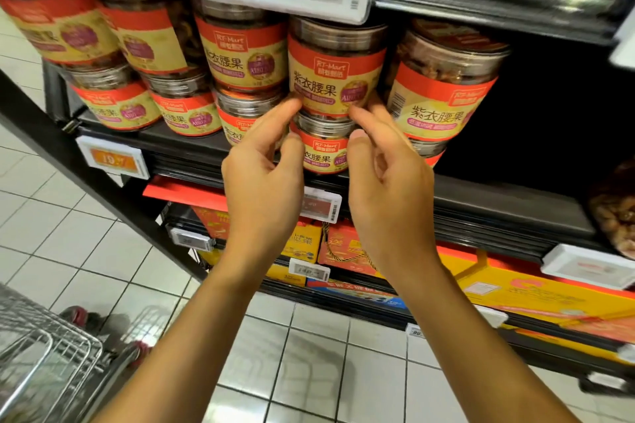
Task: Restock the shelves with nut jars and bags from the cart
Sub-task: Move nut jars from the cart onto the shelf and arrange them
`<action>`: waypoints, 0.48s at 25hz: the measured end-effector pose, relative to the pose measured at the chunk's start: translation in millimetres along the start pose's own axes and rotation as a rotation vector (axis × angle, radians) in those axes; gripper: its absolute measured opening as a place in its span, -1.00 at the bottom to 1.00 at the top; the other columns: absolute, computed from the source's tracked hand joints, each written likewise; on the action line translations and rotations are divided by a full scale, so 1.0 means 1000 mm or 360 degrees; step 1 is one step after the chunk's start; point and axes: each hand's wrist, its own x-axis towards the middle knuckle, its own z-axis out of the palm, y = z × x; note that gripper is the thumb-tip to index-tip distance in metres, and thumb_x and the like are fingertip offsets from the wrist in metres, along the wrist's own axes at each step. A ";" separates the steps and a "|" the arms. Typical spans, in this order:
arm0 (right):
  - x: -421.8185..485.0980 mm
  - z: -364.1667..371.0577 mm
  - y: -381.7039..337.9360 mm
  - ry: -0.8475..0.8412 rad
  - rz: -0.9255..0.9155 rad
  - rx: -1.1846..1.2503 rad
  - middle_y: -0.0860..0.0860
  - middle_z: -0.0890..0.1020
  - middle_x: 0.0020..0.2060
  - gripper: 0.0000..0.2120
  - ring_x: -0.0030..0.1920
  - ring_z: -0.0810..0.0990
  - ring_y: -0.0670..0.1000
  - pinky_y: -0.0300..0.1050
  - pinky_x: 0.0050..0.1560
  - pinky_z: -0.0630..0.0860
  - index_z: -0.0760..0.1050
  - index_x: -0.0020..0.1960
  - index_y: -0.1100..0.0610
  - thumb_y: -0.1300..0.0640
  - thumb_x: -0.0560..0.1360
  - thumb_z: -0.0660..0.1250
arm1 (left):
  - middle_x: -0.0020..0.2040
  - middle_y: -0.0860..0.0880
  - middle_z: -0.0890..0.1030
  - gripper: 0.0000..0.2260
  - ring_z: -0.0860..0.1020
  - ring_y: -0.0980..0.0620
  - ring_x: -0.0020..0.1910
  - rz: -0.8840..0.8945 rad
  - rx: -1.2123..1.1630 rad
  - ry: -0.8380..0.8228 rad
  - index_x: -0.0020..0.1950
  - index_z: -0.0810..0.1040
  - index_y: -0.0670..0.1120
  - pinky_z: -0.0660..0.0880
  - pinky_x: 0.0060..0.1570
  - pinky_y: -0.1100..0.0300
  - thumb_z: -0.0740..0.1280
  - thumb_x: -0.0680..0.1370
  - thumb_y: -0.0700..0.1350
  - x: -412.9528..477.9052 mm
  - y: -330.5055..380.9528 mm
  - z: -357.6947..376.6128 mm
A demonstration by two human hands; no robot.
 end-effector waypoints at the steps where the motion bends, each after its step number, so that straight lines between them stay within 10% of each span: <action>1: -0.001 -0.001 -0.001 -0.0016 0.0007 0.0004 0.09 0.39 0.39 -0.59 0.30 0.23 -0.31 -0.60 0.21 0.19 0.47 0.30 0.17 0.07 0.53 0.10 | 0.23 0.06 0.57 -0.62 0.49 0.25 0.24 -0.0013 0.0019 -0.0010 0.28 0.52 -0.01 0.43 0.25 0.26 0.20 0.47 -0.14 -0.002 0.004 0.000; 6: -0.030 -0.011 -0.028 -0.0178 0.0116 0.0067 0.04 0.57 0.17 -0.70 0.17 0.50 -0.13 -0.39 0.16 0.40 0.51 0.21 0.20 0.16 0.55 0.15 | 0.04 0.07 0.64 -0.70 0.58 0.19 0.09 -0.0216 0.0012 -0.0006 0.18 0.54 0.00 0.48 0.15 0.28 0.21 0.55 -0.31 -0.035 0.043 -0.042; 12: -0.096 0.018 -0.109 -0.1089 0.0323 0.0219 -0.08 0.63 -0.17 -0.80 -0.13 0.62 -0.17 -0.26 0.00 0.53 0.52 0.01 0.12 0.25 0.60 0.12 | -0.27 0.00 0.62 -0.75 0.57 0.10 -0.31 -0.0711 -0.0136 0.0273 0.02 0.54 -0.11 0.52 -0.26 0.33 0.14 0.56 -0.37 -0.121 0.117 -0.166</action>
